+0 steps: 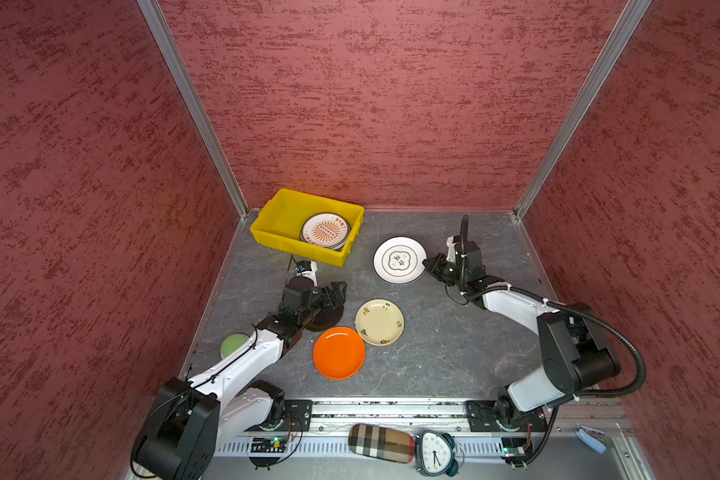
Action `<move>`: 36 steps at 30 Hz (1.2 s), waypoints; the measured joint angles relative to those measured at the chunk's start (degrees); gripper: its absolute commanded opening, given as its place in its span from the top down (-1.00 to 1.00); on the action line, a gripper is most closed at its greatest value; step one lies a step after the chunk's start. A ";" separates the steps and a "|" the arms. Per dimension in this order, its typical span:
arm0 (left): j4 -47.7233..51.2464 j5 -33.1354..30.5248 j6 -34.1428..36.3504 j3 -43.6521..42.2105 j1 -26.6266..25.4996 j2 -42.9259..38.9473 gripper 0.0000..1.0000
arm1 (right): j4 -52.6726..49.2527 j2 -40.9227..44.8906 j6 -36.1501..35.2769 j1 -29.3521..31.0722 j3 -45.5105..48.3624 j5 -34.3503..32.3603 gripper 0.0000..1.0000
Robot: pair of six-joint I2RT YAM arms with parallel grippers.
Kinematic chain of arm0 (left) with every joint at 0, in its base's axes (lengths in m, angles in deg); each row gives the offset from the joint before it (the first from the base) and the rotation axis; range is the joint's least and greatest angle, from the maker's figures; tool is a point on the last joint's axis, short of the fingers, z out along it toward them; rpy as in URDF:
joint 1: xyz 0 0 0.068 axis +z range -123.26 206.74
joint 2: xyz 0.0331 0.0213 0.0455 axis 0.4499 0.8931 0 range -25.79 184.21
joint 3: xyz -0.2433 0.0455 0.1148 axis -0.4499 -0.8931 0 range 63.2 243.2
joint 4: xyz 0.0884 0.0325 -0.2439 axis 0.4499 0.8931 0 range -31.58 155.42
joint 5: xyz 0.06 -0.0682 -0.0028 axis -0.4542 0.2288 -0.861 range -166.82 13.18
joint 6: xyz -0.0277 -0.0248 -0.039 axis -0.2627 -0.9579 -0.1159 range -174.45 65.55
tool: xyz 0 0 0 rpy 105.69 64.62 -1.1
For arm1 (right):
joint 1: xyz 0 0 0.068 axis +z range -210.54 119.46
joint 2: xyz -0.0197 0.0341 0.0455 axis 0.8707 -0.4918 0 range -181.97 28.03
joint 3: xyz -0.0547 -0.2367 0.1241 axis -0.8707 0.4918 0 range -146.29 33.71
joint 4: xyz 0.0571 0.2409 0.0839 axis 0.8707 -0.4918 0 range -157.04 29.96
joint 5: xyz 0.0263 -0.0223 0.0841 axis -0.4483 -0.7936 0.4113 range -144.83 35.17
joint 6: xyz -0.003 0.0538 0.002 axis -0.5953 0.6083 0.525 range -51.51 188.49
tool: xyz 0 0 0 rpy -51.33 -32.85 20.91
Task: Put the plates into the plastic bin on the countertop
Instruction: 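Lift the upright plate toward the left gripper while the left gripper approaches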
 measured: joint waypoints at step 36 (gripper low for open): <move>-17.11 6.71 -11.74 11.43 -10.12 19.63 0.02 | 11.54 17.42 9.88 0.09 18.43 13.22 1.00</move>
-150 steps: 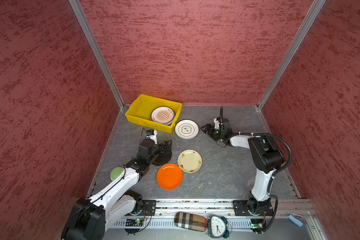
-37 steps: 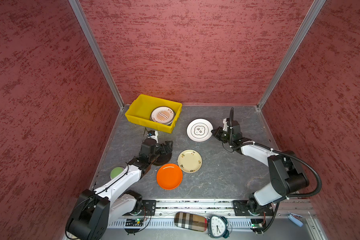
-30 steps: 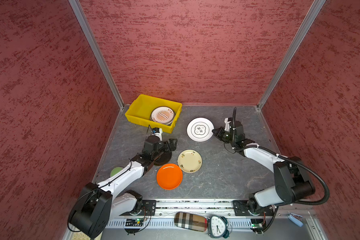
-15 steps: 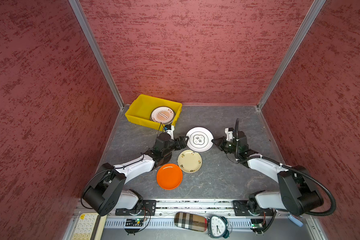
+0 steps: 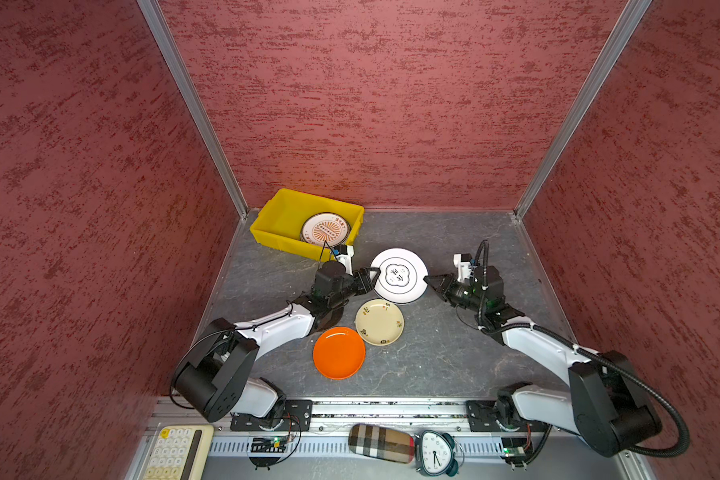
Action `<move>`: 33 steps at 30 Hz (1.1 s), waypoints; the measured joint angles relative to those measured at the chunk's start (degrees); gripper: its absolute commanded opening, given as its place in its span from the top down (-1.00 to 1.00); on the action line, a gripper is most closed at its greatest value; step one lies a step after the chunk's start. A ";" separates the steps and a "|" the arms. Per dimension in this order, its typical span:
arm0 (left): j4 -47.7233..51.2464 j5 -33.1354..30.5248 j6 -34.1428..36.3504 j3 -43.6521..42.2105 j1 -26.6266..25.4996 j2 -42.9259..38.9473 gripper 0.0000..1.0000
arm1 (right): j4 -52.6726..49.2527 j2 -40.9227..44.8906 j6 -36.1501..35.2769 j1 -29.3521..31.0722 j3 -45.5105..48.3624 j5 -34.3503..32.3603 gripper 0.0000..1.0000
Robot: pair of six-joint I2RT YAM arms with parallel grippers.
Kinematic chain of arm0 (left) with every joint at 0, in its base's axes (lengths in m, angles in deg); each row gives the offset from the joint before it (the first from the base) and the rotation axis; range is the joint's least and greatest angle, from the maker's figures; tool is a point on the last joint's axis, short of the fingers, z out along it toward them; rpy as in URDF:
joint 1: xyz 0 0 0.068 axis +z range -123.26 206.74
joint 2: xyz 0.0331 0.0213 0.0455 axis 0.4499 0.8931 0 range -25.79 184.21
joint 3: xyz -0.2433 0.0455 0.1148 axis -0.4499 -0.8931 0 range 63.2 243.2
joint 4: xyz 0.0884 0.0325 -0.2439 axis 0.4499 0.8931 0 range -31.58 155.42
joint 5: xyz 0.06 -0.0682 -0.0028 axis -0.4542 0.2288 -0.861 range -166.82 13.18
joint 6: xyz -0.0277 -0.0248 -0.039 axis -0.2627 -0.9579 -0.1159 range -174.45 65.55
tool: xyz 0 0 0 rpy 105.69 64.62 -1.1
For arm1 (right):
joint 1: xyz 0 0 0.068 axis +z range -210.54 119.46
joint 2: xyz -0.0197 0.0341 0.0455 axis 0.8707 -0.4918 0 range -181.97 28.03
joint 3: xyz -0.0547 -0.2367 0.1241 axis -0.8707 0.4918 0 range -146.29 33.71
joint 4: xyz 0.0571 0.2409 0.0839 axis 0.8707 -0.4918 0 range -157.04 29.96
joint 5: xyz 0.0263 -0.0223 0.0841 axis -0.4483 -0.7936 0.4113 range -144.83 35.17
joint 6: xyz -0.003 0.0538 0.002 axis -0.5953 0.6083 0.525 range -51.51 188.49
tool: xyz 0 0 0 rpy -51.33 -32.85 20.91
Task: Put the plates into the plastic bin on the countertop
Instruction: 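Lift the upright plate toward the left gripper while the left gripper approaches, then close the left gripper on the plate rim beside the right gripper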
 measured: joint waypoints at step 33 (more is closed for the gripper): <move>10.21 2.45 2.43 10.27 4.57 1.77 1.00 | -6.67 9.53 -3.93 -0.02 1.42 -3.98 -0.56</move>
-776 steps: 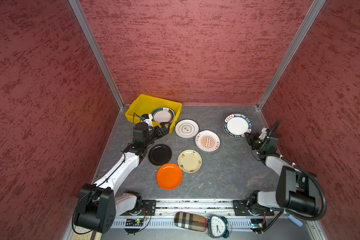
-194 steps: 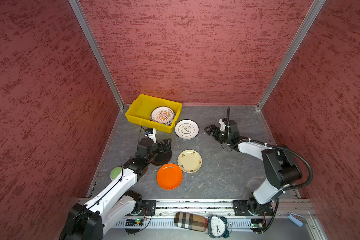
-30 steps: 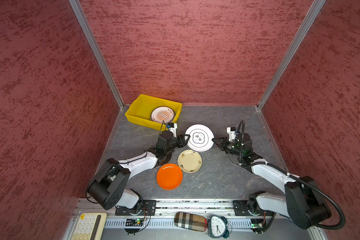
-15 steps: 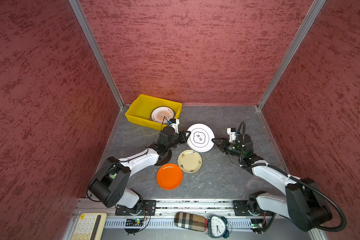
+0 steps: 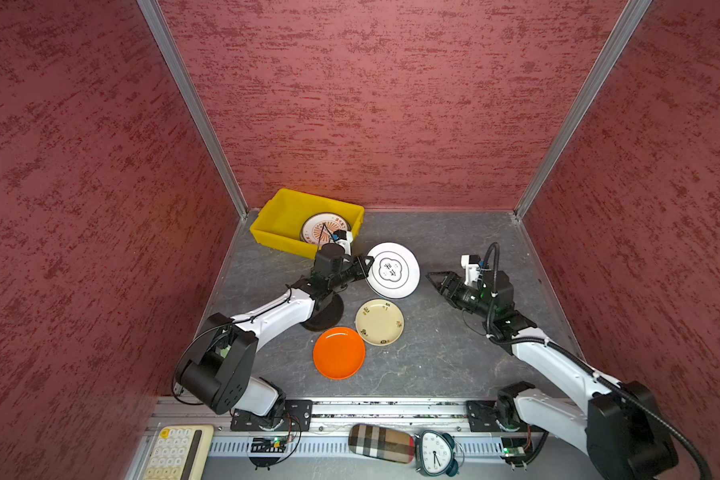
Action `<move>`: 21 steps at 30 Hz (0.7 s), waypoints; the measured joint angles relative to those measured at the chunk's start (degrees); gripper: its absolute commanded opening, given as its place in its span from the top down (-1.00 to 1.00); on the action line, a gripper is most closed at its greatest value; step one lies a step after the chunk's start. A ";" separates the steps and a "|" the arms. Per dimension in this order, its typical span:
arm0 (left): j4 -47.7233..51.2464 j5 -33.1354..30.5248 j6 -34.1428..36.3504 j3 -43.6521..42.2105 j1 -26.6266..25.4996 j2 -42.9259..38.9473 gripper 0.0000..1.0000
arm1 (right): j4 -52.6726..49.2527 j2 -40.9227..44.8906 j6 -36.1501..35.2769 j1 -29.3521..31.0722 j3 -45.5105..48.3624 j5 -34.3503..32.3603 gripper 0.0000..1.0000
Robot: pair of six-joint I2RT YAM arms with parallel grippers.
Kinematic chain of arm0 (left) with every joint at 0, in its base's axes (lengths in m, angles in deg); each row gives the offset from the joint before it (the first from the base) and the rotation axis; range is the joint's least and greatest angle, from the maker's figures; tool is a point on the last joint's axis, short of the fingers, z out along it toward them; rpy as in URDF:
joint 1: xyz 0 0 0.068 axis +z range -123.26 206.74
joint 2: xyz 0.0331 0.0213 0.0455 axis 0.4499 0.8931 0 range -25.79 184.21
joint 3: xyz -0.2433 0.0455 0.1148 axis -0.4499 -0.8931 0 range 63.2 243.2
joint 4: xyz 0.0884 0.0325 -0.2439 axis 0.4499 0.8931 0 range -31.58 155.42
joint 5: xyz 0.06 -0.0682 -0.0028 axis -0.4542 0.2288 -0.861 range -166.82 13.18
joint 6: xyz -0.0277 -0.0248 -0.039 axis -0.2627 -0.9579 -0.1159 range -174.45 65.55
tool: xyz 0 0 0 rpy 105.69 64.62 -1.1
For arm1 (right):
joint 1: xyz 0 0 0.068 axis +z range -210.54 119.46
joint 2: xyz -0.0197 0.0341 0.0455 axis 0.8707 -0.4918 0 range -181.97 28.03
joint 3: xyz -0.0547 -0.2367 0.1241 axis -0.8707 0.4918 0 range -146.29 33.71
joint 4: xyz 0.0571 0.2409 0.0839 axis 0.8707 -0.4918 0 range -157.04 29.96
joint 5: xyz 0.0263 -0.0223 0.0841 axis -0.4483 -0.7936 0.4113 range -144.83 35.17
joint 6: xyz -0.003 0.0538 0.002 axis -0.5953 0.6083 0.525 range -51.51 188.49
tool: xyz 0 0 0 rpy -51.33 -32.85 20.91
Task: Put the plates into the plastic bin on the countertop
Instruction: 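Close the left gripper on the plate rim beside the right gripper, then carry the plate to the yellow bin with the left gripper while the right gripper withdraws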
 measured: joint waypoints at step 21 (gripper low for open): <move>3.43 -0.11 3.45 7.72 11.82 0.04 1.00 | -9.60 13.25 -3.28 0.00 0.57 -11.74 -0.64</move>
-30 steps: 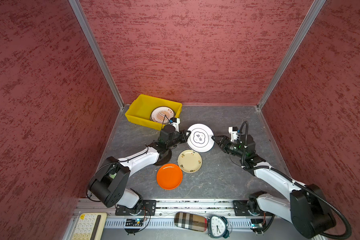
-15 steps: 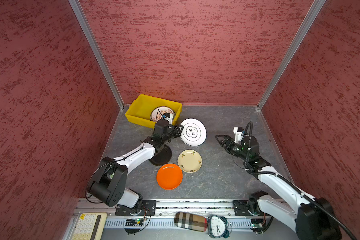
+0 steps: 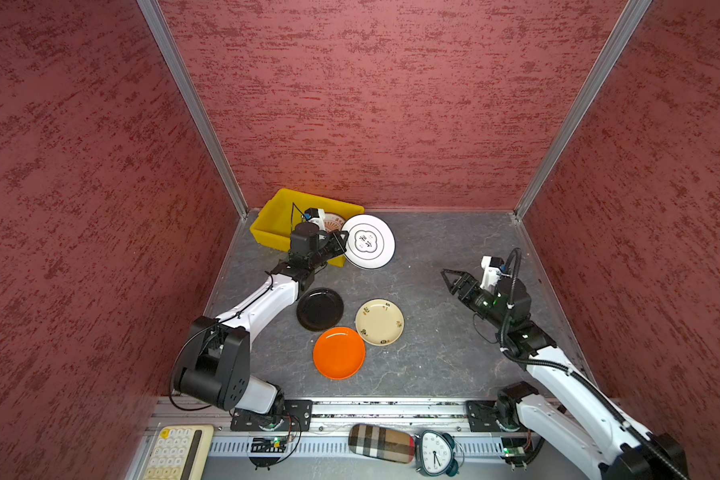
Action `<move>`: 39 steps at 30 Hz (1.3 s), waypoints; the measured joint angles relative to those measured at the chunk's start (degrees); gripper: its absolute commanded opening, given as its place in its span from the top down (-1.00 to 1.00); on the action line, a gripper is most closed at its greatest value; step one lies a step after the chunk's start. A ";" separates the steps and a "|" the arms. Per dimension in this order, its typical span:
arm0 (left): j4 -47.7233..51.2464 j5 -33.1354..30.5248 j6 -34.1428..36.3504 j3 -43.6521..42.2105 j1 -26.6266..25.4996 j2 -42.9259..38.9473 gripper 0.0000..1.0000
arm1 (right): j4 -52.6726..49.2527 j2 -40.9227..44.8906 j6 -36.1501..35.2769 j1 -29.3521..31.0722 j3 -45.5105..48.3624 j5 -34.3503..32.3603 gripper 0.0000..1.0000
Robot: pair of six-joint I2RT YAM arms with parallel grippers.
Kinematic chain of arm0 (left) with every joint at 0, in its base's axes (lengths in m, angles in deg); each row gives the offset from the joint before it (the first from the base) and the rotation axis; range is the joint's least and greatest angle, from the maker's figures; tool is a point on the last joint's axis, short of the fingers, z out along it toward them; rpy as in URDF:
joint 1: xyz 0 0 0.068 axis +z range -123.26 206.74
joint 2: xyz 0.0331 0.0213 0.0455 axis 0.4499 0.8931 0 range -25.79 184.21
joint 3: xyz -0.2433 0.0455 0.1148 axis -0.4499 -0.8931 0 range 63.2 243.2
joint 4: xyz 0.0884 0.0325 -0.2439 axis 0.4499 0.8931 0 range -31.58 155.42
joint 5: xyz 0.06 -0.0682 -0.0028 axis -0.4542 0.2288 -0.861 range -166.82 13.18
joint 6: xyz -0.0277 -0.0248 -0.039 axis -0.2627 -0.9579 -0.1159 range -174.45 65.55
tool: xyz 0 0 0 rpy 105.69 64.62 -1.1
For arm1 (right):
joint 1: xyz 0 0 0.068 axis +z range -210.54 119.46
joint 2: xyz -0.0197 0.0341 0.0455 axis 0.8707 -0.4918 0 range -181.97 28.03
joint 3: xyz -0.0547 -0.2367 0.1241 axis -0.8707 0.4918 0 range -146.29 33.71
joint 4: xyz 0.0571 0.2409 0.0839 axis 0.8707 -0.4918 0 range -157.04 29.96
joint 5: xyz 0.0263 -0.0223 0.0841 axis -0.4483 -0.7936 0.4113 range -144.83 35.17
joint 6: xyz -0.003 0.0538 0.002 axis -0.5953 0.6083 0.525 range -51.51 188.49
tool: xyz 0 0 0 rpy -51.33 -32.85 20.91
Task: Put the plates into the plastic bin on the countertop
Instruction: 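Carry the plate to the yellow bin with the left gripper while the right gripper withdraws, then lower the white cloud-emblem plate onto the bin stack and open the left gripper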
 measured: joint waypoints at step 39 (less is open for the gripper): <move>15.17 -6.56 5.70 33.16 14.40 33.57 1.00 | 2.71 6.60 -3.78 0.00 -0.63 5.44 -0.68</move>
